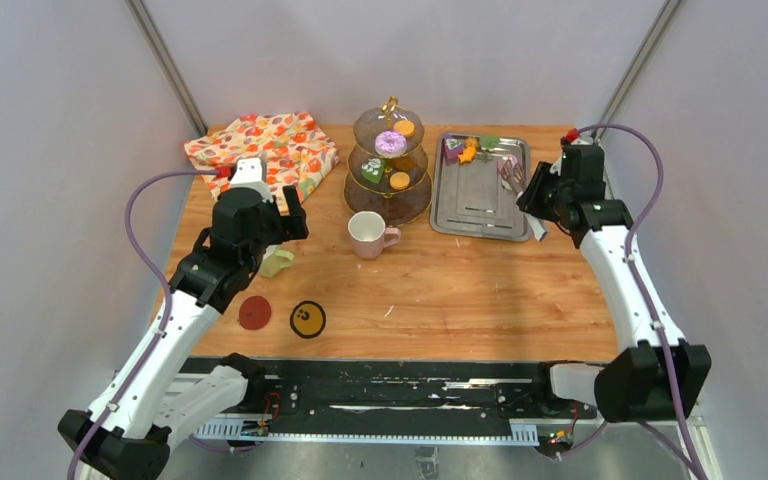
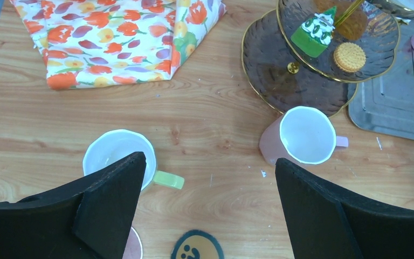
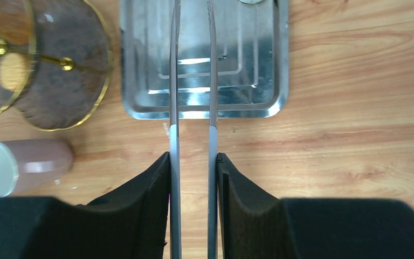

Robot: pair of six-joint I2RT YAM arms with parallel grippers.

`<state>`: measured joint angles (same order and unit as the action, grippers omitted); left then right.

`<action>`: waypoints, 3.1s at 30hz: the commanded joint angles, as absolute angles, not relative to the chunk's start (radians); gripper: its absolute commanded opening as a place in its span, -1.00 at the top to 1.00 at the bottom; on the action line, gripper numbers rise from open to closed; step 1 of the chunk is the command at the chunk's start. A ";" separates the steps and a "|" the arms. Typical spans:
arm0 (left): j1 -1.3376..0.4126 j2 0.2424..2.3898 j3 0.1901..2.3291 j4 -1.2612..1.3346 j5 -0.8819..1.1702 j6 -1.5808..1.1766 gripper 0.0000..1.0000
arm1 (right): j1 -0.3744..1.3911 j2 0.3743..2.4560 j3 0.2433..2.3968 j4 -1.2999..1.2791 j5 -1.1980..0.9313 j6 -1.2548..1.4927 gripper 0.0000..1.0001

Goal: Serve the afternoon tea

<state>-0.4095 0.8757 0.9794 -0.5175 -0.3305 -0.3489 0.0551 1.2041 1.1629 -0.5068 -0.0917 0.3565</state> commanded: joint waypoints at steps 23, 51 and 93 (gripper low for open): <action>-0.413 0.933 0.999 -0.463 -0.360 -0.335 -0.90 | 0.043 1.618 1.304 -0.504 0.103 0.154 0.16; -0.413 0.946 1.017 -0.474 -0.373 -0.321 -0.90 | 0.043 1.698 1.363 -0.444 0.074 0.151 0.68; -0.414 0.882 0.993 -0.483 -0.368 -0.326 -0.90 | 0.491 1.385 1.765 -0.677 -0.223 0.088 0.99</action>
